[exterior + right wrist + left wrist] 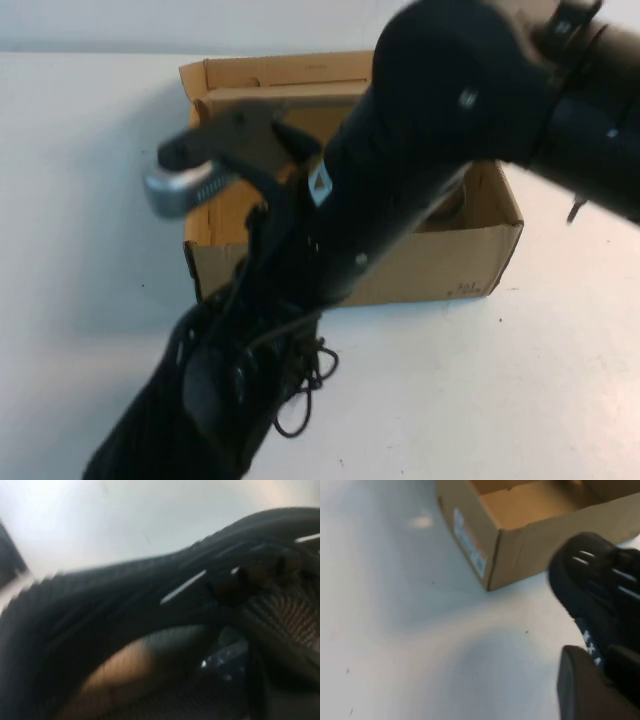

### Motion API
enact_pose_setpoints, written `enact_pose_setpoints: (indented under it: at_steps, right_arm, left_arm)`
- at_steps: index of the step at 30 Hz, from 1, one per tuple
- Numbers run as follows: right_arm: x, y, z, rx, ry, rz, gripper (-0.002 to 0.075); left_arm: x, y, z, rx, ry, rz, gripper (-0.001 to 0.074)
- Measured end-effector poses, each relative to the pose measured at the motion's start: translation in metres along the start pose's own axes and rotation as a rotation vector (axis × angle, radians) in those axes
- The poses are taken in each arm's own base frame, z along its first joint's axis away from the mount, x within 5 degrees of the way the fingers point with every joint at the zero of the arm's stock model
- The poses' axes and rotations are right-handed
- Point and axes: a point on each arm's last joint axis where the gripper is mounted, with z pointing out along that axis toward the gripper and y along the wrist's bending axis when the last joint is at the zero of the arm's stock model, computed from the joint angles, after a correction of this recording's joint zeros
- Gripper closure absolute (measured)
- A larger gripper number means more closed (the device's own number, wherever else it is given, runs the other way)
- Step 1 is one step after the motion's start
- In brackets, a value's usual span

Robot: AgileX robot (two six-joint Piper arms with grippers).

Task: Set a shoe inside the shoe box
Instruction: Pick up the shoe from the table, then hand over the shoe

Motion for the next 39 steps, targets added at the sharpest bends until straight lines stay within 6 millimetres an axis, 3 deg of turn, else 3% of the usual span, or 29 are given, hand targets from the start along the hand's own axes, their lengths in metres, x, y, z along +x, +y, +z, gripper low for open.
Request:
enact_pose_setpoints:
  at_steps: [2,7,10,17,22,28,39]
  right_arm:
    - [-0.007,0.004,-0.014,-0.001,-0.045,0.007,0.0732]
    - [-0.02,0.005,-0.044,0.063,-0.145,0.039,0.0732]
    - [-0.024,0.005,-0.056,0.092,-0.191,0.076,0.0732]
    - [-0.032,-0.002,-0.067,0.119,-0.235,0.138,0.0732]
    - [-0.042,-0.029,-0.059,0.102,-0.232,0.224,0.0732]
    - [-0.045,-0.061,-0.07,0.08,-0.269,0.289,0.0732]
    - [-0.045,-0.062,-0.073,0.053,-0.278,0.264,0.0732]
  left_arm:
    - [-0.004,-0.002,-0.003,0.02,-0.023,0.029,0.0541]
    - [-0.017,-0.011,-0.015,0.086,-0.133,0.125,0.0196]
    - [-0.024,-0.017,-0.019,0.138,-0.207,0.188,0.0116]
    - [-0.035,-0.023,-0.015,0.201,-0.294,0.391,0.0083]
    - [-0.045,-0.02,0.0,0.21,-0.293,0.462,0.0082]
    - [-0.056,-0.014,0.025,0.235,-0.242,0.47,0.0079]
    - [-0.072,-0.01,0.06,0.315,-0.235,0.451,0.0079]
